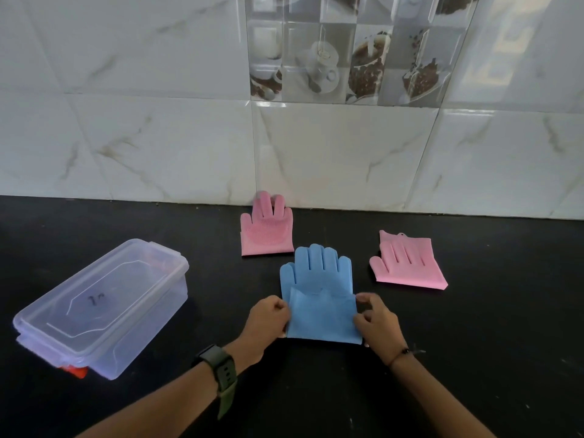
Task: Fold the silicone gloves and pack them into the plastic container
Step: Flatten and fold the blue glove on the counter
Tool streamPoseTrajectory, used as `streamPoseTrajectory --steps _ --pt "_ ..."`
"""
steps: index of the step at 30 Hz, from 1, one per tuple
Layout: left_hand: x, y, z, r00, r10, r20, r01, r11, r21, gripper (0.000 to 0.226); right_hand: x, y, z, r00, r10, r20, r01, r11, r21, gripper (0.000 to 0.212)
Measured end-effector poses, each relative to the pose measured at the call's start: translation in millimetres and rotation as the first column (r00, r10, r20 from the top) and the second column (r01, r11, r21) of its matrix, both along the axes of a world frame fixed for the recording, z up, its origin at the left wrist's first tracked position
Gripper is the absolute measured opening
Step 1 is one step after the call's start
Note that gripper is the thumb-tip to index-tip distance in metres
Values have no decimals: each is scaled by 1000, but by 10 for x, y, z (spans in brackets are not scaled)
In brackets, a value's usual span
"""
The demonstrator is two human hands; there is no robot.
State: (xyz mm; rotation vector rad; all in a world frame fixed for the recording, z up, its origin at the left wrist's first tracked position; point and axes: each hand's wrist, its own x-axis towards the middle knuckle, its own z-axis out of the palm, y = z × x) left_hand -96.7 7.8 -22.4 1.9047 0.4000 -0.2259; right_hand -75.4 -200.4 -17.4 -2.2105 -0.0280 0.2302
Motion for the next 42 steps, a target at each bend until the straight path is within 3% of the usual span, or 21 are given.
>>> streamPoseTrajectory --steps 2,4,6,8,10,11,12,14,16,18,20,22,23,25,27,29,32,35,37,40,42 --pt "27 -19 -7 1000 -3 -16 4 999 49 18 110 39 -2 1000 8 -9 -8 997 -74 36" --pt "33 -12 -57 994 -82 68 70 982 174 35 155 73 2 999 30 23 -25 987 -161 33" --pt "-25 10 -63 932 -246 265 97 877 470 51 181 88 -9 998 41 57 -29 980 -197 23" --pt "38 90 -145 659 -633 406 17 553 833 68 209 92 -16 992 53 113 -25 972 -232 11" --pt "146 214 -177 378 -923 72 67 105 992 77 240 92 -5 985 73 155 -36 972 -233 3" --pt "201 256 -157 329 -941 -76 184 -15 983 77 256 87 0 983 99 155 -59 968 -245 3" --pt "246 286 -138 333 -931 -148 298 -45 953 75 259 62 0 976 156 154 -103 947 -305 6" --pt "359 333 -142 371 -912 -174 401 -11 916 69 285 -55 -13 901 387 195 -226 804 -550 24" --pt "454 335 -155 375 -911 -169 409 0 912 63 273 -213 -45 713 654 251 -261 581 -771 52" --pt "500 351 -173 365 -919 -148 441 31 897 57 248 -311 -30 566 801 197 -243 390 -888 71" --pt "508 363 -205 439 -898 -10 452 212 867 49 268 -335 -25 524 834 172 -227 331 -916 74" --pt "515 345 -204 587 -786 193 445 513 734 38 287 -336 -52 524 831 188 -273 373 -887 70" --pt "528 324 -185 663 -704 255 432 638 637 32 312 -335 -68 555 804 213 -319 443 -838 69" --pt "581 253 -135 785 -551 284 402 801 443 23 372 -325 -153 650 712 266 -393 614 -684 64" --pt "646 165 -68 862 -417 289 337 896 289 23 430 -275 -224 736 569 367 -366 790 -492 51" --pt "692 106 -29 890 -302 341 270 953 139 23 514 -170 -181 840 319 439 -245 945 -217 31" --pt "713 88 -46 881 -215 421 248 968 -26 14 718 -12 -56 910 65 409 -85 996 31 30" --pt "812 95 -137 858 -281 431 270 959 87 31 932 125 -50 903 -29 429 17 999 31 13" --pt "930 36 -171 872 -169 460 104 981 164 13 1057 215 -106 908 -51 417 68 997 -27 10" --pt "1151 -83 -193 846 59 530 -152 979 134 41 1219 356 -126 912 -154 380 196 978 -74 19" --pt "1281 -127 -174 863 114 492 -219 962 161 46 1328 441 -96 912 -213 350 267 957 -115 25"
